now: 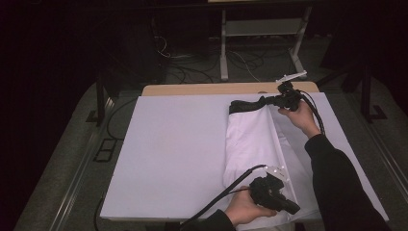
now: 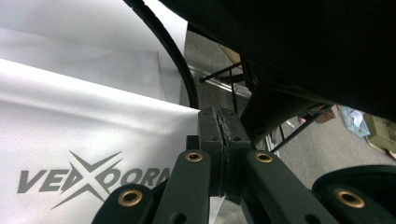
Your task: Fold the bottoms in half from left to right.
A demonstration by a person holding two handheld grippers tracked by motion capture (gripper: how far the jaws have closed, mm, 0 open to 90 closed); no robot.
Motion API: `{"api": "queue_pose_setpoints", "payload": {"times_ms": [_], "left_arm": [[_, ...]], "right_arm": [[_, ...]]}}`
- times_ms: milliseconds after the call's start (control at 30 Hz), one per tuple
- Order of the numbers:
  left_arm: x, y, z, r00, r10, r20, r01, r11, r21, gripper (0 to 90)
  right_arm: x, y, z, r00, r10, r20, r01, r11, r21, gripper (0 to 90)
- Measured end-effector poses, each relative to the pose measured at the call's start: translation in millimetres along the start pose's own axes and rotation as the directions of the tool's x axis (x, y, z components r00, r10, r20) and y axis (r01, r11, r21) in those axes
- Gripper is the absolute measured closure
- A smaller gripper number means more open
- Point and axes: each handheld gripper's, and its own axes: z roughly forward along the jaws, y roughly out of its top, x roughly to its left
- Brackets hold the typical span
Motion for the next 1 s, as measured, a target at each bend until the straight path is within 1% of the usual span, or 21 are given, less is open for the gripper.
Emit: {"api": "queue_pose_setpoints", "payload": {"times_ms": [100,233,300,433,533,600,667,800,1000], "left_arm": [[3.1,3.6,6.3,1.0000,-0.002,-0.004,0.002,1.0000,-0.002,88.0],[7.5,7.5,16.1,0.9999,-0.012,-0.011,0.012,0.9999,-0.007,87.9],[9.4,8.6,20.4,0.9998,-0.015,-0.009,0.015,0.9998,-0.014,87.9],[12.2,9.6,27.7,0.9994,-0.030,-0.021,0.029,0.9993,-0.023,87.9],[15.6,10.9,31.7,0.9990,-0.041,-0.017,0.040,0.9987,-0.032,87.9],[17.9,11.9,34.0,0.9988,-0.046,-0.017,0.046,0.9982,-0.040,87.9],[19.8,13.0,36.2,0.9984,-0.049,-0.027,0.047,0.9978,-0.046,87.9],[24.0,13.7,40.5,0.9976,-0.066,-0.021,0.065,0.9955,-0.069,87.9],[28.7,17.2,48.1,0.9970,-0.075,-0.019,0.073,0.9953,-0.064,87.9]], "right_arm": [[-1.8,-0.4,0.0,0.9999,-0.011,-0.001,0.011,1.000,0.004,85.9],[-3.2,0.5,1.2,1.0000,-0.008,0.000,0.008,1.000,0.006,85.9],[-3.4,1.1,1.9,0.9998,-0.018,0.002,0.018,1.000,0.009,85.8],[-3.5,2.9,2.5,0.9995,-0.032,0.004,0.032,0.999,0.016,85.8],[-4.4,3.9,4.6,0.9986,-0.052,0.009,0.052,0.998,0.031,85.8],[-4.9,4.9,5.4,0.9983,-0.058,0.010,0.057,0.998,0.038,85.8],[-5.8,5.6,5.7,0.9980,-0.062,0.007,0.062,0.997,0.036,85.8],[-7.3,4.5,7.0,0.9978,-0.065,0.007,0.065,0.997,0.041,85.8],[-10.7,2.9,7.5,0.9968,-0.078,0.015,0.077,0.995,0.055,85.8]]}}
